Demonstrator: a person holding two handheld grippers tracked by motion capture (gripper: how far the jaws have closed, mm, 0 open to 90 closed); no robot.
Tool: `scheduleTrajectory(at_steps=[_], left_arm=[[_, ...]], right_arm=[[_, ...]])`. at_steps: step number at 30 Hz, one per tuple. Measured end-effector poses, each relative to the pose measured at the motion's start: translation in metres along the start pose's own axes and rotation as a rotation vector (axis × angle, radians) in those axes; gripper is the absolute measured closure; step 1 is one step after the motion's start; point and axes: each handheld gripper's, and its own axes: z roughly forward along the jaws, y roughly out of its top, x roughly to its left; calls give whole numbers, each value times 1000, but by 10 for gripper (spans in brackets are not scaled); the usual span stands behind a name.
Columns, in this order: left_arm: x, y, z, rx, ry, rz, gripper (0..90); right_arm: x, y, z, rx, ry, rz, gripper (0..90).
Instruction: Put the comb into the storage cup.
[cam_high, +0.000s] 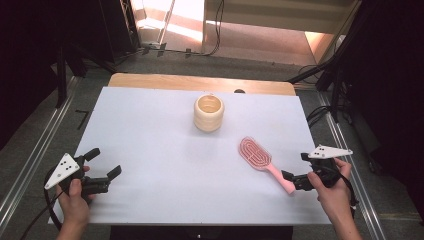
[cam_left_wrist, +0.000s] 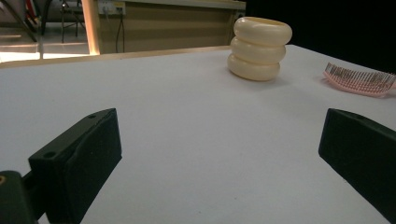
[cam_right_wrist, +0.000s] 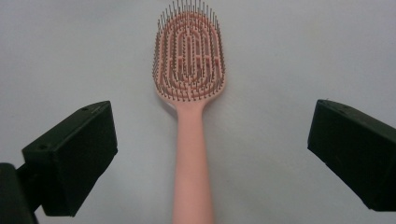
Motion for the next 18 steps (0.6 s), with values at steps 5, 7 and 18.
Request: scheduleTrajectory(at_steps=[5,7,18], left_arm=[[0,0,0,2,8,2,0],[0,0,0,1,12,2,0],[-1,0,1,4,10,11,0]], right_arm=[[-2,5,2,59,-16,7,0],[-3,6,3,67,-18,7,0],[1,17,19,190,-21,-11,1]])
